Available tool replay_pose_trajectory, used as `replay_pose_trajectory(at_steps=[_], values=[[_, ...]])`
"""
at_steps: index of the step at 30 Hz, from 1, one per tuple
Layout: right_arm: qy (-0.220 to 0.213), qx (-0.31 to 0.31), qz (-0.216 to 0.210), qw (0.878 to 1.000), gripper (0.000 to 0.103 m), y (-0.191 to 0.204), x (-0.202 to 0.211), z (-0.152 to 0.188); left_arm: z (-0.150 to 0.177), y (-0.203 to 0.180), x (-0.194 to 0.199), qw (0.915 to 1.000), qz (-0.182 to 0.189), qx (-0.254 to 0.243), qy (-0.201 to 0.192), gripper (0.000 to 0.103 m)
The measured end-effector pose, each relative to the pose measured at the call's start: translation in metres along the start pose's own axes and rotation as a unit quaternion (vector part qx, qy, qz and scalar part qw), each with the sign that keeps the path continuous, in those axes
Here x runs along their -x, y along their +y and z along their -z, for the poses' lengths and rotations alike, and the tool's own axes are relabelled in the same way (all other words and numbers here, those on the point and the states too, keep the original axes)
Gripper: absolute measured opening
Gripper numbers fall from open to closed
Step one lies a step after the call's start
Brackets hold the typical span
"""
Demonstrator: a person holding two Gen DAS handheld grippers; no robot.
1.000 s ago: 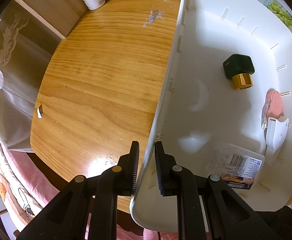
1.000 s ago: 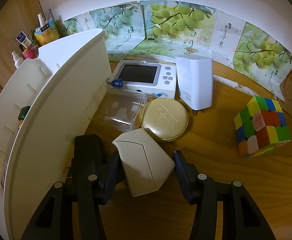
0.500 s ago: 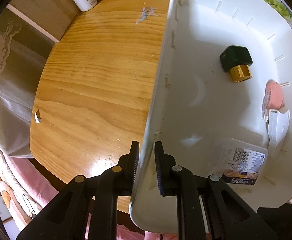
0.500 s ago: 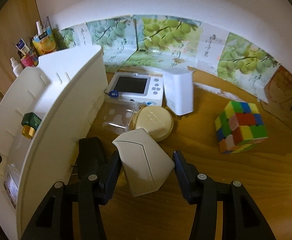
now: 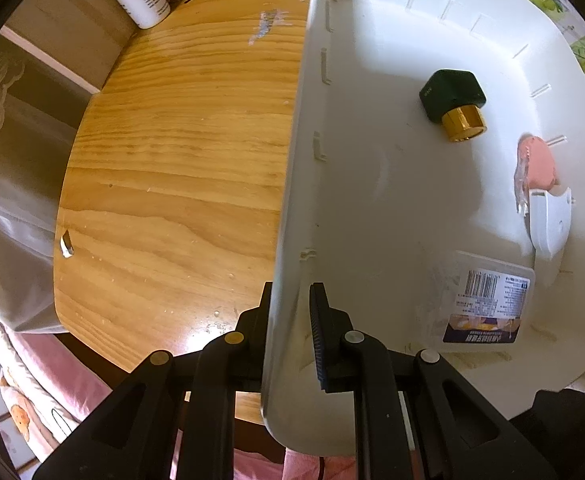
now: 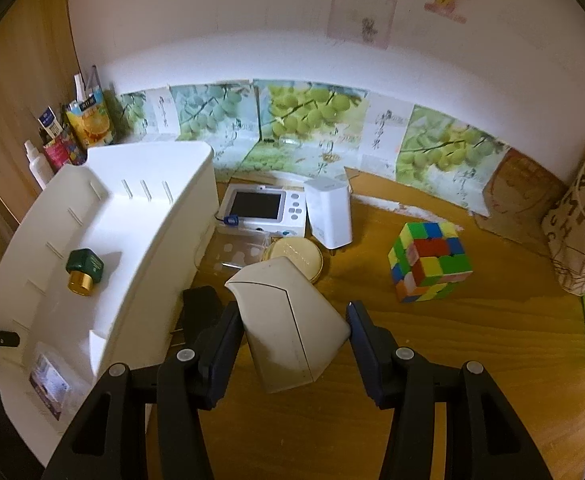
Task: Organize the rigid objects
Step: 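Carry the cream case into the white tray and release it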
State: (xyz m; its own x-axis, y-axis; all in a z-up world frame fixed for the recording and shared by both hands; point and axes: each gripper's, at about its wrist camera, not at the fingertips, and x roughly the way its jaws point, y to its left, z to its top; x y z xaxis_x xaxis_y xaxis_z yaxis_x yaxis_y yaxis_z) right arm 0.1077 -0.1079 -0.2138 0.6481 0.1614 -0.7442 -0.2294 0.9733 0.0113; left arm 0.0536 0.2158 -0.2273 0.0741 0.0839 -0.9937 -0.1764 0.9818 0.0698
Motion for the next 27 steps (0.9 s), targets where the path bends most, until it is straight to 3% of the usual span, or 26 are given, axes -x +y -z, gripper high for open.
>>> replay_pose_trajectory(at_steps=[11, 27], values=[[-0.019, -0.011, -0.014, 1.000, 0.053, 0.022, 0.040, -0.006, 0.006, 0.002, 0.005, 0.9996, 0.013, -0.024, -0.003, 0.013], [-0.029, 0.040, -0.066, 0.997, 0.053, 0.101, 0.076, -0.019, 0.013, 0.004, 0.019, 0.9955, 0.048, -0.074, -0.034, 0.013]])
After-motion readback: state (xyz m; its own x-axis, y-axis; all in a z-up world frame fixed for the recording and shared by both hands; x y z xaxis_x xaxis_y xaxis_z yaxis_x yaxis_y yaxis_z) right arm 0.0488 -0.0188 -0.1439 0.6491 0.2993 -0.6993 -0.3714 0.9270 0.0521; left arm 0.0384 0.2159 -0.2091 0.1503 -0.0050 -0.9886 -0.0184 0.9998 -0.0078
